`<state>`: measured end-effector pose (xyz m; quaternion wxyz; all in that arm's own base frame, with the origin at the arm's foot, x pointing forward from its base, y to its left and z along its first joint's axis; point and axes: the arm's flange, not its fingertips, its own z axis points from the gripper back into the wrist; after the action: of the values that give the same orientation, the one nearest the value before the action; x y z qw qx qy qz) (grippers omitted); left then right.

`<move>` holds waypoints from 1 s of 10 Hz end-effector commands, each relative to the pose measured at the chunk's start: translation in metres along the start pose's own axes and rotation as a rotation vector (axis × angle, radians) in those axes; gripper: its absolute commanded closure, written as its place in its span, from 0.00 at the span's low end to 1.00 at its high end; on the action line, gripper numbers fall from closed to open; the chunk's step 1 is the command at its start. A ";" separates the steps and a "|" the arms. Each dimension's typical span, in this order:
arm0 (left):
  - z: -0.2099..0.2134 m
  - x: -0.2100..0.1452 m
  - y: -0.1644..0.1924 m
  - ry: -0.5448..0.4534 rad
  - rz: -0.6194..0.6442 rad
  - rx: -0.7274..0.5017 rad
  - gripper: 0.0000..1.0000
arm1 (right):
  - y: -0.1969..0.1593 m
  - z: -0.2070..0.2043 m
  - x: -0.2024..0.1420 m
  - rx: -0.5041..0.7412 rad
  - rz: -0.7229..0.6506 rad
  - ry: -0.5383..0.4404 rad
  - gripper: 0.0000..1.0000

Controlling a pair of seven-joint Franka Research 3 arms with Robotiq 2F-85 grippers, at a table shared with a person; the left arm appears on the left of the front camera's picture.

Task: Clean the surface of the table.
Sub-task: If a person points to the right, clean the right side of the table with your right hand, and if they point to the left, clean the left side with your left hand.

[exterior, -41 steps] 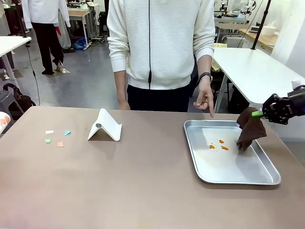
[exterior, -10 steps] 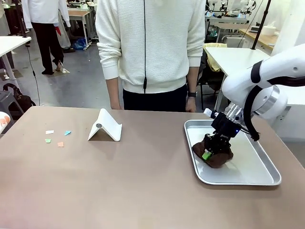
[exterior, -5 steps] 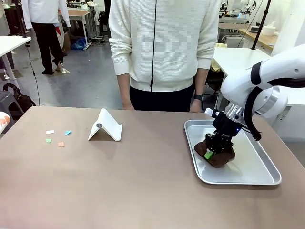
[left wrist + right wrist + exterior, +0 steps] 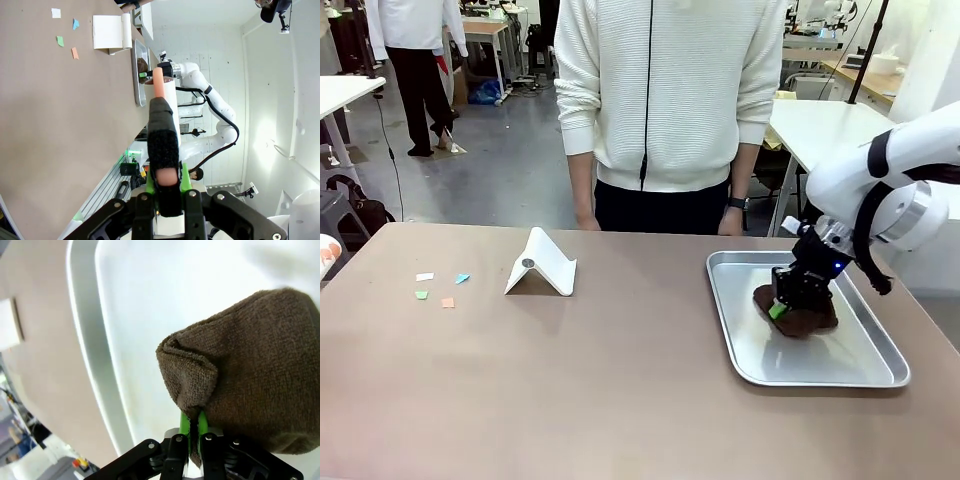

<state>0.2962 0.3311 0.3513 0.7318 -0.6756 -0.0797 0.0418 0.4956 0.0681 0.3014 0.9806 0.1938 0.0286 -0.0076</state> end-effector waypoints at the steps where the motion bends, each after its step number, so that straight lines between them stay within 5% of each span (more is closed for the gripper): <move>1: -0.001 -0.003 -0.005 0.003 -0.004 -0.015 1.00 | -0.044 -0.017 0.012 -0.037 -0.139 -0.097 0.94; 5: -0.001 -0.003 -0.005 0.003 -0.004 -0.015 1.00 | -0.071 0.006 0.011 0.123 -0.228 -0.113 0.94; 10: -0.001 -0.003 -0.005 0.003 -0.004 -0.015 1.00 | -0.073 0.040 -0.006 0.590 -0.167 -0.001 0.94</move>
<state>0.2961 0.3312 0.3513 0.7318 -0.6755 -0.0798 0.0418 0.4922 -0.0081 0.3076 0.8961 0.4282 0.0300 -0.1133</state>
